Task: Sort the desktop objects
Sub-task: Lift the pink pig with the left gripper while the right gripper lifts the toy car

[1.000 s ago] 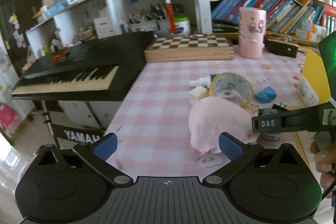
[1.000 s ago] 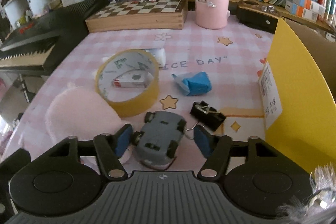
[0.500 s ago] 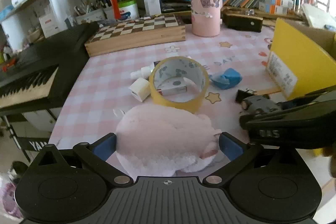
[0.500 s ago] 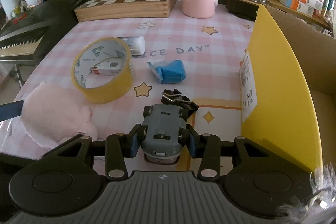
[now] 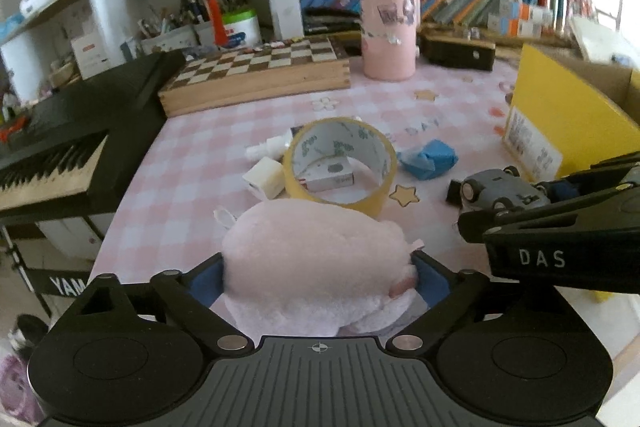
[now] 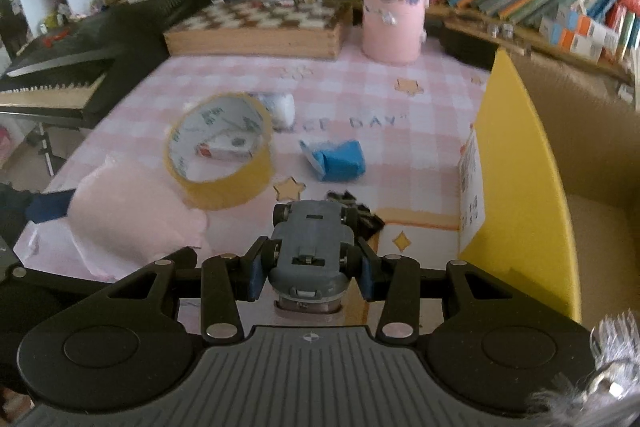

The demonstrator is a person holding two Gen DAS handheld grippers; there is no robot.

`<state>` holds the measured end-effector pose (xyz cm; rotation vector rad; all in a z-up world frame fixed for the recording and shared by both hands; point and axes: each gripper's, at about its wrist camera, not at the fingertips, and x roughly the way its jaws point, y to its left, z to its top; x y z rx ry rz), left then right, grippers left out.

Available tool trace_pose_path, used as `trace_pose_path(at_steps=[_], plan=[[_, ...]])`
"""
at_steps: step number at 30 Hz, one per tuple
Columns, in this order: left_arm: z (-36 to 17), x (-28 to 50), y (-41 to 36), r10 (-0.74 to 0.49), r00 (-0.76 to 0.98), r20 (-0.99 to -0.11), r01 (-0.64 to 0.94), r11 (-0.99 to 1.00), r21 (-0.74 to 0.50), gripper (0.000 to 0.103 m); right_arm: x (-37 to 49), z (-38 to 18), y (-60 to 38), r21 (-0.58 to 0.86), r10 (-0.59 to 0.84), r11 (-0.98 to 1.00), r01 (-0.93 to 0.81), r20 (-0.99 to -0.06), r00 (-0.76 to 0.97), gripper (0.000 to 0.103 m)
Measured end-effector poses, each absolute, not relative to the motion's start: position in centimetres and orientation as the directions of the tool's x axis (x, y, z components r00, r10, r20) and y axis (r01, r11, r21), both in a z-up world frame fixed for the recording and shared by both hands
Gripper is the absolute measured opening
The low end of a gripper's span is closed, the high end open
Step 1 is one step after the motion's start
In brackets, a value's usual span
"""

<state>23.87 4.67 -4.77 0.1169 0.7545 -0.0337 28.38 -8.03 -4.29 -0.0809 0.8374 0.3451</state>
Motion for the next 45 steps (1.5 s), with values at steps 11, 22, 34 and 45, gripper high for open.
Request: trace_pose_path(at_steps=[11,22,34,45], plan=[[0.2,18.3,7.9,0.054,0.798,-0.601,-0.037,0.999,0.04,0.094,23.6,-0.3,-9.0,0.086,0.299,0.939,-0.334,-0.684,0.665,0.041],[2.4,10.5,6.8,-0.025,0.847,-0.531,0.032,0.999,0.004,0.094,15.3,1.1,-9.4,0.083,0.303,0.938,-0.338,-0.67,0.678,0.041],[1.9,3.1,4.4,-0.171,0.823,-0.542,0.186,0.982,-0.027,0.094,5.4,0.3,-11.6,0.078,0.232,0.966,-0.245,-0.678,0.698,0.041],[1.8,-0.5,1.2,-0.316,0.788,-0.528,0.367,0.93,-0.008,0.094,-0.9,0.0,-15.4,0.075,0.086,0.996,-0.048,-0.691,0.717,0.041]])
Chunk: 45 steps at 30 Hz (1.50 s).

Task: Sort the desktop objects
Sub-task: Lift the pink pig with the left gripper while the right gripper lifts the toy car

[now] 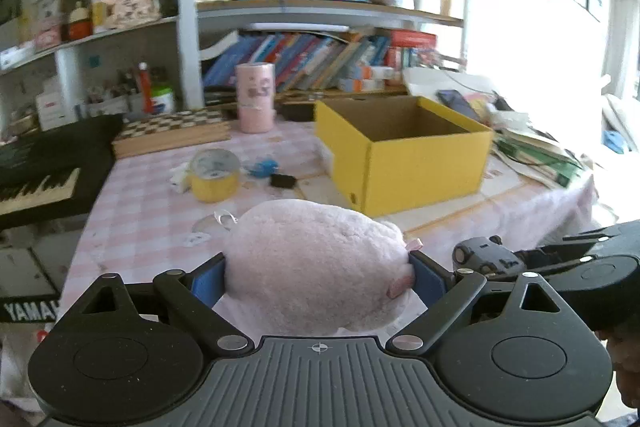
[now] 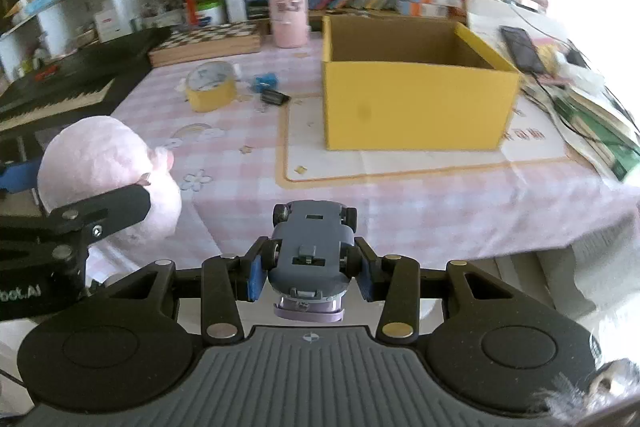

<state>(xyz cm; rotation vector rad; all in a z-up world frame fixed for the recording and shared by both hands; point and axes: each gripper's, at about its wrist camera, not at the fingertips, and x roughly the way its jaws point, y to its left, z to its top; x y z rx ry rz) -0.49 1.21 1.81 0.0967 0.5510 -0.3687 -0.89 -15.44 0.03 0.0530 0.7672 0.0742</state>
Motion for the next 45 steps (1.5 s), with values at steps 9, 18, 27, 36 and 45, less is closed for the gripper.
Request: trace_pose_path(at_steps=[9,18,27,36,45], plan=[[1.6,-1.4,-0.8,-0.396,0.746,-0.535,0.475,0.88,0.012,0.094,-2.7,-0.3,-16.7,0.086,0.037,0.996,0.034,-0.707,0.706,0.041],[1.4,-1.5,-2.3,-0.445,0.71,-0.546,0.532,0.847,0.002,0.094,-4.0,-0.5,-18.1,0.093,-0.004,0.991,0.1,-0.711,0.703,0.041],[1.5,-1.8,-3.8,-0.482,0.692,-0.537,0.574,0.819,0.005,0.094,-5.0,-0.3,-19.3,0.07,-0.051,0.987,0.144,-0.713,0.699,0.041],[2.0,-1.3,-4.5,-0.482,0.708,-0.516,0.566,0.824,0.008,0.094,-5.0,0.2,-19.7,0.047,-0.06,0.99,0.132,-0.706,0.706,0.041],[1.7,-1.0,-5.0,-0.487,0.695,-0.529,0.574,0.819,0.0,0.094,-4.5,-0.4,-20.2,0.059,-0.042,0.99,0.125,-0.736,0.676,0.041]])
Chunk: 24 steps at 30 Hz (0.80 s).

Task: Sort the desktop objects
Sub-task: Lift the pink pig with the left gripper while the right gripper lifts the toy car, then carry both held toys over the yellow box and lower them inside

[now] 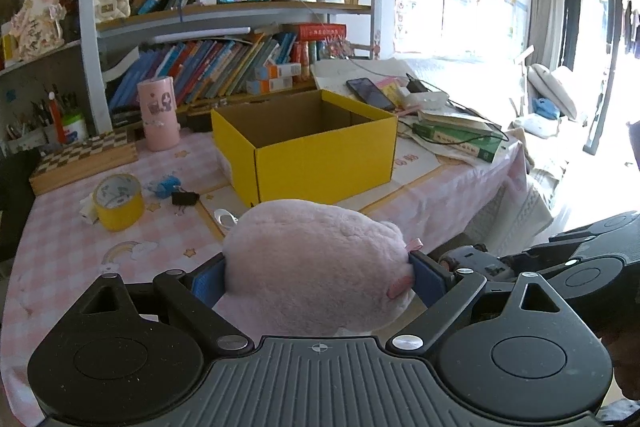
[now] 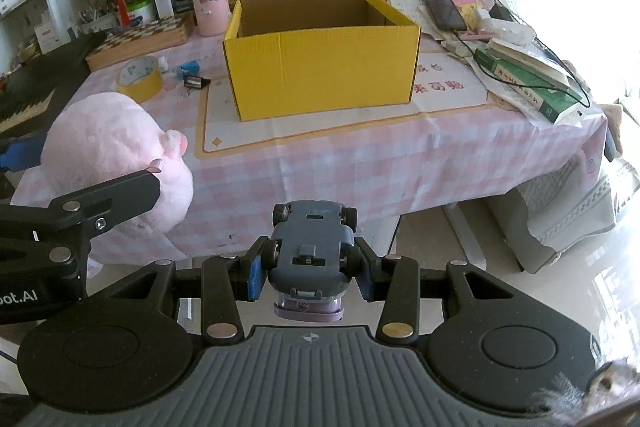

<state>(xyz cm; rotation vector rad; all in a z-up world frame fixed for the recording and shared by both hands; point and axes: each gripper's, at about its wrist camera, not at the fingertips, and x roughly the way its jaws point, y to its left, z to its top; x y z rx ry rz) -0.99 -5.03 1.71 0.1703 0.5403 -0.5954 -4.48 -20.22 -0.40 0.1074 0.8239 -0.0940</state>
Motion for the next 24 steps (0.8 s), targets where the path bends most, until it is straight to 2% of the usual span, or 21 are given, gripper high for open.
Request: trace_pose_path(at_steps=[9,14,18,24], plan=[[0.7,1.1,-7.1,-0.479,0.675,-0.561,0.572,0.82,-0.012,0.094,-2.2,-1.5,-22.1,0.056,-0.036,0.991,0.122,-0.764,0.644,0.041],[0.9,2.7,-8.7,-0.47,0.696,-0.543,0.558,0.83,-0.005,0.094,0.3,-1.4,-23.9,0.06,-0.022,0.993,0.105,-0.764,0.644,0.04],[1.4,4.1,-10.4,-0.488,0.72,-0.493,0.557,0.83,-0.008,0.094,2.8,-0.7,-26.0,0.065,-0.018,0.993,0.101,-0.75,0.661,0.04],[3.8,7.1,-12.6,-0.488,0.796,-0.357,0.509,0.86,-0.04,0.094,6.7,2.5,-29.3,0.012,-0.028,0.999,0.048,-0.652,0.758,0.04]])
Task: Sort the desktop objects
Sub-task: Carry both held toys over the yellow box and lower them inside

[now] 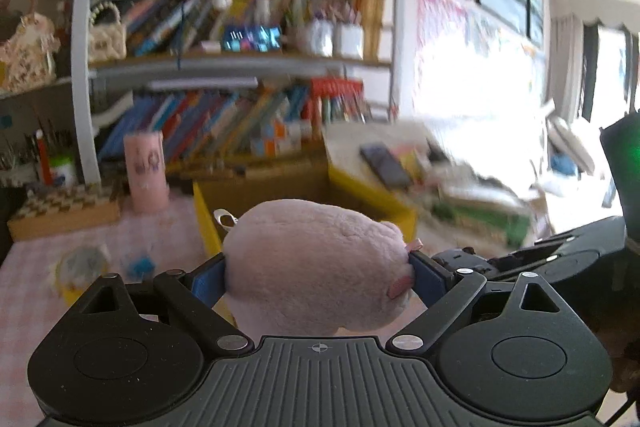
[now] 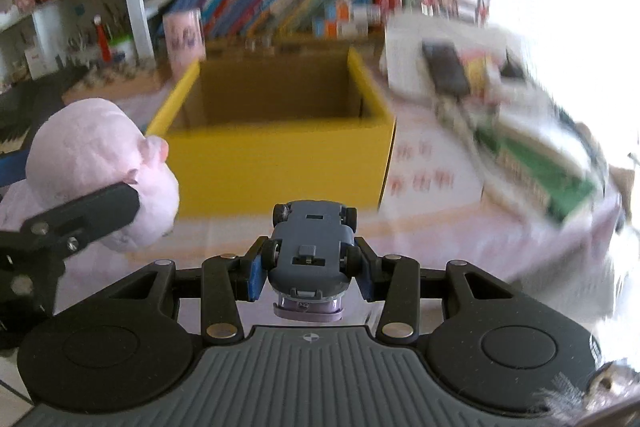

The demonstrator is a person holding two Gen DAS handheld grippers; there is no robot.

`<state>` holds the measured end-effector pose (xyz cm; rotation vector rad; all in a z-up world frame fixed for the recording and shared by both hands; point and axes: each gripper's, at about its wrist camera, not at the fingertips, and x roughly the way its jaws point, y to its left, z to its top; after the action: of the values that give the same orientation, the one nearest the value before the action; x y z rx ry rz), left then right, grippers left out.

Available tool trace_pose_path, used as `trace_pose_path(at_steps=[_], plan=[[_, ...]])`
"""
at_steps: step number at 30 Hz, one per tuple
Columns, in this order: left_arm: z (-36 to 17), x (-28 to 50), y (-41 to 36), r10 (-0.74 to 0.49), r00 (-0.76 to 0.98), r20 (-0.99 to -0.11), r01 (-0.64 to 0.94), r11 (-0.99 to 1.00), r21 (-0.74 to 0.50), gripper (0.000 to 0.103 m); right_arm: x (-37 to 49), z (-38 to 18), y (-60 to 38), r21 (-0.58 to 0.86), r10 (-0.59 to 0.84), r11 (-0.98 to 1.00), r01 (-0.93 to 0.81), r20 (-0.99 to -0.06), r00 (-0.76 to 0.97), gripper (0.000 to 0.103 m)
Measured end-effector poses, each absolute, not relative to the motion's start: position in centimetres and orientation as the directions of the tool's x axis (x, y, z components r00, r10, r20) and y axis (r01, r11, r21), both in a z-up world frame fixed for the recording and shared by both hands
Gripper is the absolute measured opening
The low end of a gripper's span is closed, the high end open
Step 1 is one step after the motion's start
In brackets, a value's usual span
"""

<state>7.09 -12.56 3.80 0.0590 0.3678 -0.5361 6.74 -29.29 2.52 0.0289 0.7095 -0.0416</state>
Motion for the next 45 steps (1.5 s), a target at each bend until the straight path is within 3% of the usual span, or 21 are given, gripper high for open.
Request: trace_pose_path(at_steps=[6,11,16,25,31,42,45], plan=[[6.2,11.1,-15.3,-0.457,0.836,-0.302,0.474,0.88,-0.021,0.094,12.0,5.9,-32.3,-0.002,0.016,1.0,-0.021,-0.564,0.825,0.04],[7.2,14.4,-17.5,-0.407,0.855,-0.32,0.434,0.901,0.011,0.095,17.1,7.0,-34.2,-0.05,0.066,0.993,-0.109,-0.532,0.844,0.04],[6.0,18.2,-18.4,-0.338,0.865,-0.371,0.362,0.932,-0.005,0.095,21.3,5.7,-34.6,-0.136,0.119,0.962,-0.237,-0.574,0.81,0.04],[2.7,22.9,-19.6,-0.242,0.825,-0.51,0.333,0.938,0.093,0.095,26.2,1.1,-31.9,-0.337,0.174,0.804,-0.49,-0.655,0.736,0.041],[0.8,25.0,-20.3,-0.208,0.779,-0.591,0.337,0.934,0.116,0.095,29.0,-0.8,-31.1,-0.344,0.188,0.728,-0.594,-0.733,0.654,0.041],[-1.1,26.9,-20.5,-0.201,0.725,-0.658,0.328,0.942,0.074,0.095,31.1,-2.2,-31.7,-0.266,0.228,0.699,-0.664,-0.796,0.56,0.041],[-1.6,26.8,-20.9,-0.189,0.726,-0.661,0.345,0.932,0.113,0.096,31.8,-2.6,-32.2,-0.245,0.227,0.708,-0.662,-0.808,0.543,0.041]])
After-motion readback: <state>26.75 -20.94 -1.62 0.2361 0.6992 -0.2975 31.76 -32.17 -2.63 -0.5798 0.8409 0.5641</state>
